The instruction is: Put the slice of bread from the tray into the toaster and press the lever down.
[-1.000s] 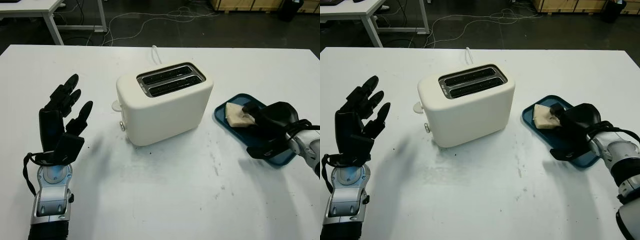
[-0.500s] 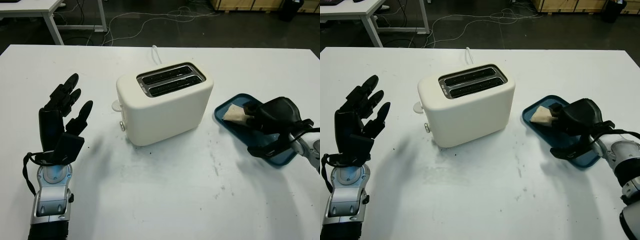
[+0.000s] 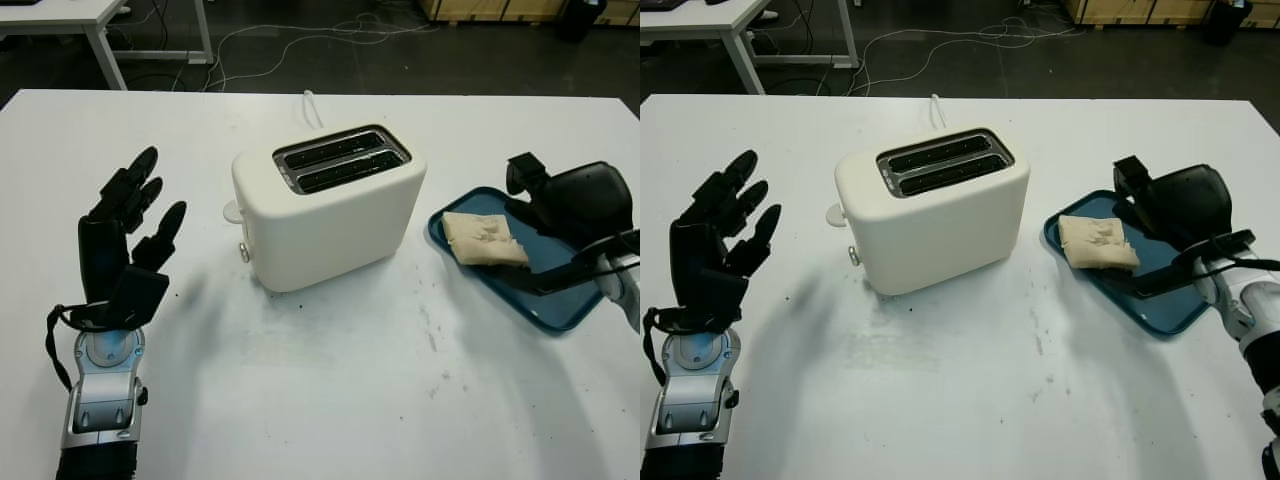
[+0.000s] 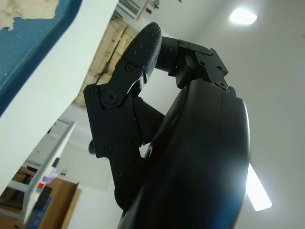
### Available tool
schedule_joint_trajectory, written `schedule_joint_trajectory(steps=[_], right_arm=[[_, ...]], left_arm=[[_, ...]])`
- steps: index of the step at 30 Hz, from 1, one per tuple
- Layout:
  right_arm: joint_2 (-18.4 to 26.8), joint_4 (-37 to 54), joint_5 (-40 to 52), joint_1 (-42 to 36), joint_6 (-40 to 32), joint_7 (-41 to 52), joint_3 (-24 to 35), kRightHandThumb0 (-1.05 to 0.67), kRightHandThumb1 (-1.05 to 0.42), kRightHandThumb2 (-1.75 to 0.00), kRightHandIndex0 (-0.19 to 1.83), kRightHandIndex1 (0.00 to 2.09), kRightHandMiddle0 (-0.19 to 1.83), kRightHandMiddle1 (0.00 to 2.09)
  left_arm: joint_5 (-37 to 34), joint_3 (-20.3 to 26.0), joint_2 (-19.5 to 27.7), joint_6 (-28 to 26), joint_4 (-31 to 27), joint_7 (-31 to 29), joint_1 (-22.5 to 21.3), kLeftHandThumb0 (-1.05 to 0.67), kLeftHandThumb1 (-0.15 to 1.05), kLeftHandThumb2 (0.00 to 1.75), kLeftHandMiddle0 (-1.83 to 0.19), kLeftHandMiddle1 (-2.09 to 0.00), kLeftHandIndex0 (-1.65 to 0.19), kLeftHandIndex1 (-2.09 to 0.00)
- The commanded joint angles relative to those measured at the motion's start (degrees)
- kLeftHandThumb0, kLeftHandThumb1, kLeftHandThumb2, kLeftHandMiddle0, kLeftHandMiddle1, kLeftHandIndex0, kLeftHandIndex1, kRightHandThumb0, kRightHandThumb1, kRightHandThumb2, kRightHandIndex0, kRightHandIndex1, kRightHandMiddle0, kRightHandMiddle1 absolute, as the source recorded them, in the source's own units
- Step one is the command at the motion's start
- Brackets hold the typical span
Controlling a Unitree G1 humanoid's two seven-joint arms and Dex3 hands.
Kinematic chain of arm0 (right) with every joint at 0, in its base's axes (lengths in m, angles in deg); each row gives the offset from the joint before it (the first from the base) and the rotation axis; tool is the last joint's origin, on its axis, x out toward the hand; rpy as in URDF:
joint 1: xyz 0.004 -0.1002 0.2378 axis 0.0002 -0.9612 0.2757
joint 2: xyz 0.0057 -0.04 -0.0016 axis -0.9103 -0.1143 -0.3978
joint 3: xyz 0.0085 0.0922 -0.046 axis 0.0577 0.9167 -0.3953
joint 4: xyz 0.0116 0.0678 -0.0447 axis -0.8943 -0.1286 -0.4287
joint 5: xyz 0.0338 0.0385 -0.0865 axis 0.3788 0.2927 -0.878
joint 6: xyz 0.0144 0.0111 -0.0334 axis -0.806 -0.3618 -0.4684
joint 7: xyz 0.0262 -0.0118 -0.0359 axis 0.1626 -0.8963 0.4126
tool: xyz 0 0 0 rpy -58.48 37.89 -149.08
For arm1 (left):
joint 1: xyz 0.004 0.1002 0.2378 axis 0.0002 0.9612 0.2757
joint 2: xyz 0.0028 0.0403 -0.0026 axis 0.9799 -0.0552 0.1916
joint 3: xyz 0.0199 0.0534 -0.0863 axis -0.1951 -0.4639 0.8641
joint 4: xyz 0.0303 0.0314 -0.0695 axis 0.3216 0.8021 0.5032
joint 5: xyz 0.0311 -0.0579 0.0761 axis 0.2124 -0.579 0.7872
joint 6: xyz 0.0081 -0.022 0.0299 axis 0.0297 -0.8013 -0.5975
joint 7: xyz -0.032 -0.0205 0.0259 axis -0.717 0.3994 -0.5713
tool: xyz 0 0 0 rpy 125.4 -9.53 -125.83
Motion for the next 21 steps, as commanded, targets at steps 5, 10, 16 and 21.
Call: schedule_joint_trajectory(steps=[5, 10, 16, 21], right_arm=[[-0.5, -2.4, 6.6, 1.0, 5.4, 0.8, 4.3, -0.56, -0.92, -0.72, 1.11, 1.75, 0.2, 1.75], [0.7, -3.7, 8.9, 0.8, 10.4, 4.1, 5.1, -0.57, -0.92, -0.58, 0.81, 1.75, 0.36, 1.75], [4.9, 7.3, 7.6, -3.5, 5.3, 22.0, 4.6, -0.91, -0.92, -0.27, 0.02, 1.3, 0.05, 1.08], [6.8, 19.1, 7.9, -9.8, 0.5, 29.9, 8.3, -0.99, -0.92, -0.14, 0.0, 0.48, 0.19, 0.11]], left_arm=[[0.8, 0.1, 0.4, 0.5, 0.1, 0.3, 0.2, -0.68, 0.92, 0.27, -0.6, -0.01, -0.49, 0.0], [0.4, 0.1, 0.4, 0.1, -0.1, 0.1, 0.4, -0.68, 0.92, 0.26, -0.59, 0.0, -0.49, 0.0], [0.3, 0.2, 0.4, 0.6, 0.0, 0.2, 0.4, -0.68, 0.92, 0.26, -0.6, -0.01, -0.5, 0.0], [1.3, 0.1, 0.6, 0.0, -0.1, 0.6, 0.5, -0.7, 0.92, 0.27, -0.6, -0.01, -0.5, 0.0]])
